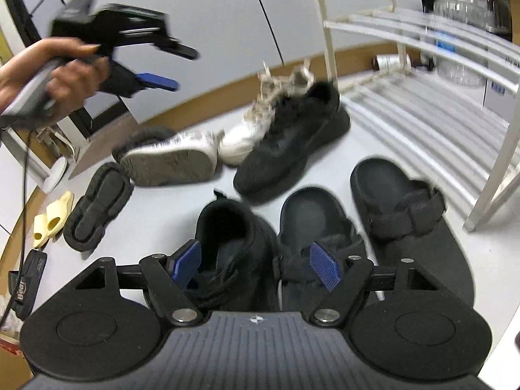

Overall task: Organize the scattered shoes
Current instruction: 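Grasp a second black sneaker near the white sneakers with the left gripper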

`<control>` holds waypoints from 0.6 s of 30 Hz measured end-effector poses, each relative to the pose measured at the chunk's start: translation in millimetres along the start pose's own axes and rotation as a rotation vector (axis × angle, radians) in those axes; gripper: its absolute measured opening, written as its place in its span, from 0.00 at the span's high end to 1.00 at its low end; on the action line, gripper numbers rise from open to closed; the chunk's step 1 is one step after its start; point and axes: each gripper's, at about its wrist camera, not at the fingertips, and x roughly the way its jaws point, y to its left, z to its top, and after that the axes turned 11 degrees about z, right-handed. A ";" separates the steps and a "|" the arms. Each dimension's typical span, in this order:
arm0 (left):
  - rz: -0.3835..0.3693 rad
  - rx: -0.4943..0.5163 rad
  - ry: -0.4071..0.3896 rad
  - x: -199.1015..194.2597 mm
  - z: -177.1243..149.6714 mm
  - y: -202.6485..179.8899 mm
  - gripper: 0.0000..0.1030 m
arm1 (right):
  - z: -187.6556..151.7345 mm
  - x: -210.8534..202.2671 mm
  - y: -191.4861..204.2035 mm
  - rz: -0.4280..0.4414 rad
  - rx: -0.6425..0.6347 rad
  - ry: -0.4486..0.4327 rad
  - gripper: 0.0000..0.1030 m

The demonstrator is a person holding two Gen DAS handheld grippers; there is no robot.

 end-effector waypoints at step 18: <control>0.123 -0.119 0.070 82.4 28.4 -58.7 0.51 | -9.6 -38.2 -40.0 -0.068 0.024 -0.013 0.24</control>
